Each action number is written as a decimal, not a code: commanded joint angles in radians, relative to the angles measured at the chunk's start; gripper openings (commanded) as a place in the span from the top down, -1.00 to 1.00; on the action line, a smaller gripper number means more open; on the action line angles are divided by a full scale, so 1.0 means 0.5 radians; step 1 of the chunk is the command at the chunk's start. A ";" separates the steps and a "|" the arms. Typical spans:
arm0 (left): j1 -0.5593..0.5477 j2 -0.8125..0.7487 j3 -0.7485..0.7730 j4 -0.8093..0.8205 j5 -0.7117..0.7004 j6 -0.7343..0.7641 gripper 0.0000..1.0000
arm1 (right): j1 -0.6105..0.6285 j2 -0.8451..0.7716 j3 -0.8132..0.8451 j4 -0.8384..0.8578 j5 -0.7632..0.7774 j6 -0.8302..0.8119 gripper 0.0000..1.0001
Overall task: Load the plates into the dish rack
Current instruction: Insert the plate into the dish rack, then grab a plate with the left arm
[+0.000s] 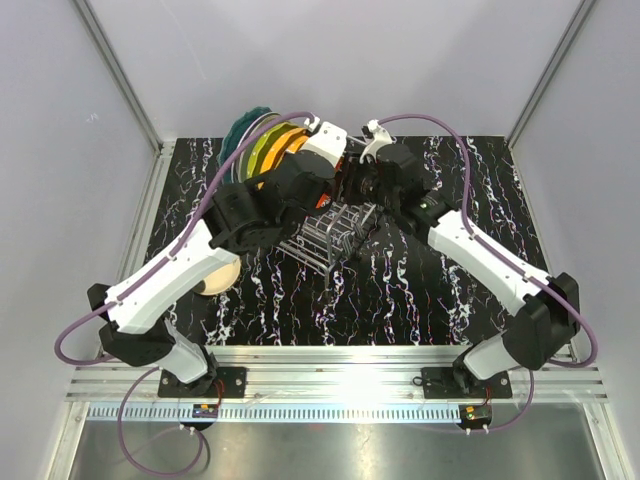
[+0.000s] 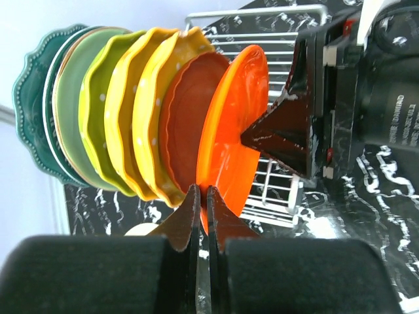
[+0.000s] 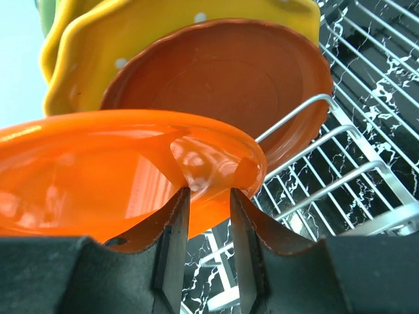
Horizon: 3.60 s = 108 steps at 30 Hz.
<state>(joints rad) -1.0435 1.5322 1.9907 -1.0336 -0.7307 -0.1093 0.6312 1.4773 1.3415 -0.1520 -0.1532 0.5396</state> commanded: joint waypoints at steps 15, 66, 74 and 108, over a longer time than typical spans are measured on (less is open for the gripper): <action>-0.021 0.046 -0.091 0.211 -0.189 0.056 1.00 | -0.029 0.153 0.133 0.157 -0.108 0.053 0.25; 0.270 -1.186 -1.293 0.718 0.068 -0.539 -0.28 | -0.103 -0.448 -0.250 -0.119 0.094 -0.122 0.21; 0.990 -1.490 -1.824 0.518 0.325 -1.021 -0.28 | -0.109 -0.580 -0.376 -0.141 0.159 -0.119 0.19; 2.501 -1.334 -3.125 1.101 1.550 -1.745 -0.60 | -0.443 -0.838 -0.799 0.013 -0.132 -0.153 0.17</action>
<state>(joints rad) 0.2028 0.8551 0.4461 -0.5678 0.0437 -0.9245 0.4133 1.0924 0.9466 -0.2104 -0.1913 0.4709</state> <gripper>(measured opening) 0.796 0.415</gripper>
